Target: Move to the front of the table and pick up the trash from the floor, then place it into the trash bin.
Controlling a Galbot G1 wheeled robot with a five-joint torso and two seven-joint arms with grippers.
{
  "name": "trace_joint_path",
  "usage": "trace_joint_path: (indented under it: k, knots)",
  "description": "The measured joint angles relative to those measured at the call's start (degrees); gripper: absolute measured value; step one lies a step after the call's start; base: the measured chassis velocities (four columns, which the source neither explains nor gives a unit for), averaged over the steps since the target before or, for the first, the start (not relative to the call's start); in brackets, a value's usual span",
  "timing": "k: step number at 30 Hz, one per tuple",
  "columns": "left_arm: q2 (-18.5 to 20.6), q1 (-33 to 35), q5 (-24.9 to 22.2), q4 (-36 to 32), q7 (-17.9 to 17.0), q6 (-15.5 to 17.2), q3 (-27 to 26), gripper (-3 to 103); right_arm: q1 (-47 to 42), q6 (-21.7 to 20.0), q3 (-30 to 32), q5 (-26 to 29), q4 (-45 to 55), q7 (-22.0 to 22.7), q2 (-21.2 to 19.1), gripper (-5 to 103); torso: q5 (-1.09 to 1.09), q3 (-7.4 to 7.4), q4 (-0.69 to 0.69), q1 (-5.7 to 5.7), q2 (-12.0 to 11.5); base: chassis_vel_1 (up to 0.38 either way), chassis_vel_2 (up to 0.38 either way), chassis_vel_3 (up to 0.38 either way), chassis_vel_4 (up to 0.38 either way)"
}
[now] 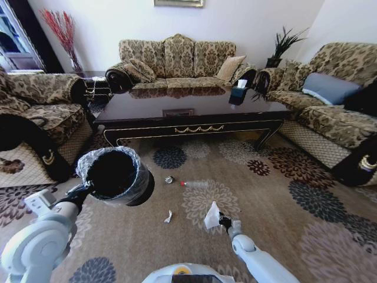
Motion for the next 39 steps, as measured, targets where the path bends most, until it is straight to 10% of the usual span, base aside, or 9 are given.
trace_joint_path:
  k: [20,33,39]
  knots:
    - [-2.61,-2.39,2.5,6.62,0.71,-0.69,7.89,2,-6.04,3.33,12.02,12.38,32.12,-5.32,-17.64,0,-0.02,0.0,0.0,0.0,0.0,0.0,0.0,0.0,0.0]
    - [-0.35,-8.93,4.83,14.51,2.07,-1.16,21.72,2,5.21,7.98,11.86,24.88,47.35,-13.72,-40.94,0,-0.02,0.01,0.0,0.01,0.0,0.0,0.0,0.0,0.0]
    - [0.86,-13.05,4.64,16.91,2.02,-0.87,26.53,2,9.14,7.72,9.79,27.42,50.04,-17.01,-44.95,0,-0.01,0.01,0.0,0.01,0.0,0.0,0.0,0.0,0.0]
